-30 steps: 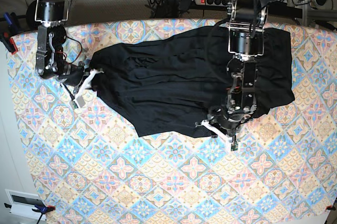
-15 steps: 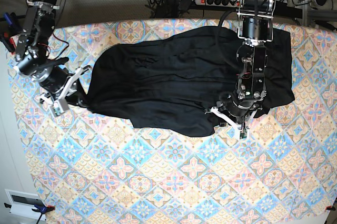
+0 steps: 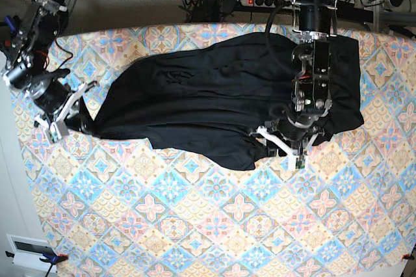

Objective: Layout the t-shirt on the table in an organized manner, then fold the t-shirt properly
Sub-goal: 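Move the left gripper to the shirt's collar edge and grasp it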

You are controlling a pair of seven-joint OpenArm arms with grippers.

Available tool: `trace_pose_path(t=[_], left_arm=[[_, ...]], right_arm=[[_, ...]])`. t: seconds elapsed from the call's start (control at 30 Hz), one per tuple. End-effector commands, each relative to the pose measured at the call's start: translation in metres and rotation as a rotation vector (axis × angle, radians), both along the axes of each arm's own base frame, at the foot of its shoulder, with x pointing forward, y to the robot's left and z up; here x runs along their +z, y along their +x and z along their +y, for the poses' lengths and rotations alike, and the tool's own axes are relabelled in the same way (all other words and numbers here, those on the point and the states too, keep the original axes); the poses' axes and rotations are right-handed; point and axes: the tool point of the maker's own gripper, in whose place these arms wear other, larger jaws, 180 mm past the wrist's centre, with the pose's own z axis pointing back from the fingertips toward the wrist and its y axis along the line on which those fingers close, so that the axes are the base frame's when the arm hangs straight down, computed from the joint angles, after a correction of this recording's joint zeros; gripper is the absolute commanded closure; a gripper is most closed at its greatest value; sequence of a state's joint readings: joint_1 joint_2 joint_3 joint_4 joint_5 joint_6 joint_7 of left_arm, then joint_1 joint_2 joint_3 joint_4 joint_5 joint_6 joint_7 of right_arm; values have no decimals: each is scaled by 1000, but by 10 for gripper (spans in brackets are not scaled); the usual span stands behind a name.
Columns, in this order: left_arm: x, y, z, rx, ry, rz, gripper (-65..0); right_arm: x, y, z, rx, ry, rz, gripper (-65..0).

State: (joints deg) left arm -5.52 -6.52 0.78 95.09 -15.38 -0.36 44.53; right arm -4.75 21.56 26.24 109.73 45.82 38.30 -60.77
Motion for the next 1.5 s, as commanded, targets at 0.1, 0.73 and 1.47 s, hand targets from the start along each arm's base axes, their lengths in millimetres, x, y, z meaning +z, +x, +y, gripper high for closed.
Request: trace_pose_path(t=[0.1, 0.73, 1.47], left_arm=[[35, -12, -11, -49, 0, -89, -151], [-20, -148, -85, -461, 83, 133, -151], [-87, -173, -70, -675, 567, 200, -269]], right_arm=[[0, 25, -28, -99, 13, 0, 0], [-56, 60, -106, -332, -122, 195, 0], [-50, 64, -107, -349, -110, 162, 0]])
